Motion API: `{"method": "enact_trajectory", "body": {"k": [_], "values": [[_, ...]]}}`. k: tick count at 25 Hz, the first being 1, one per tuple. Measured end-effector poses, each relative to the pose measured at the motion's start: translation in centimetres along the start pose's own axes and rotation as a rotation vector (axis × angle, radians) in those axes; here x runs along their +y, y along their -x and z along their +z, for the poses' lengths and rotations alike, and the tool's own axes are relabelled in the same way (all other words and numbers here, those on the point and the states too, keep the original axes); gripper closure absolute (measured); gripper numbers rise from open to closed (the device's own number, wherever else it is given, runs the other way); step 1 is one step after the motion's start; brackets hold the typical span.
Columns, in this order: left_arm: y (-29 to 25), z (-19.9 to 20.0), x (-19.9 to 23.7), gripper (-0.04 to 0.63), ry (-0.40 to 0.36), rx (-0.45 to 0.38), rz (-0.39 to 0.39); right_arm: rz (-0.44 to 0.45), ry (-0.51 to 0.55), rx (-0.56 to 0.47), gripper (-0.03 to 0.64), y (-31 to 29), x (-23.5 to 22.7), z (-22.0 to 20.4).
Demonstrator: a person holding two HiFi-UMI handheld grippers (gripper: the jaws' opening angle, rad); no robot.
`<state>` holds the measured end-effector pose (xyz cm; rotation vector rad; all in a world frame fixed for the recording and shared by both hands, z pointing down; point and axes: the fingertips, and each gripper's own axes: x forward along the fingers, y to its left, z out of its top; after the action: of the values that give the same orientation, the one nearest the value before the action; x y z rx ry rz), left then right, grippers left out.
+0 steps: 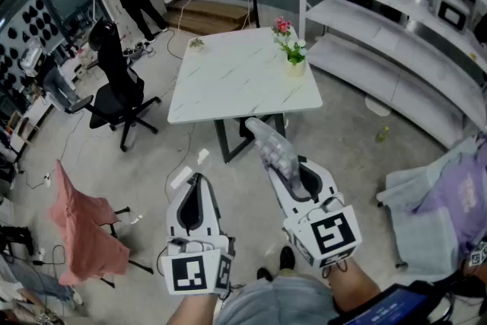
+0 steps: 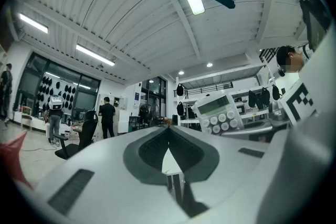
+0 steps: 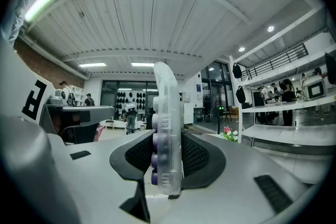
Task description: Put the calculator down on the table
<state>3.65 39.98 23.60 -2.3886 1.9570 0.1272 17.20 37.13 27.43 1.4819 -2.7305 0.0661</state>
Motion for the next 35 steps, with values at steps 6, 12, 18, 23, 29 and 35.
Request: {"method": "enact_trajectory", "body": {"k": [6,12,18,23,29,35], "values": [[-1.3,-0.7,-1.0,0.588,-0.001,0.013,-0.002,-0.001,0.009,-0.011,0.472,-0.4,-1.6,-0.2],[-3.0,-0.9,-1.9,0.588,-0.007,0.014,0.016,0.006,-0.033,-0.038,0.471,-0.8,-4.0,0.1],[-4.1,-1.3,-1.7,0.588,-0.021,0.027,0.063,0.023,-0.036,-0.036,0.471,-2.2,-6.0,0.0],[-5.4,-2.1,0.2,0.588,-0.021,0.038,0.091,0.047,-0.045,-0.019,0.471,-4.8,-5.9,-0.6],[-9.2,-4.8,4.7,0.588,0.008,0.063,0.111,0.065,-0.053,0.029,0.471,-10.6,-5.4,-2.8],[-15.7,-8.0,11.2,0.588,0.028,0.101,0.105,0.058,-0.074,0.088,0.471,-19.6,-5.5,-5.1]]}}
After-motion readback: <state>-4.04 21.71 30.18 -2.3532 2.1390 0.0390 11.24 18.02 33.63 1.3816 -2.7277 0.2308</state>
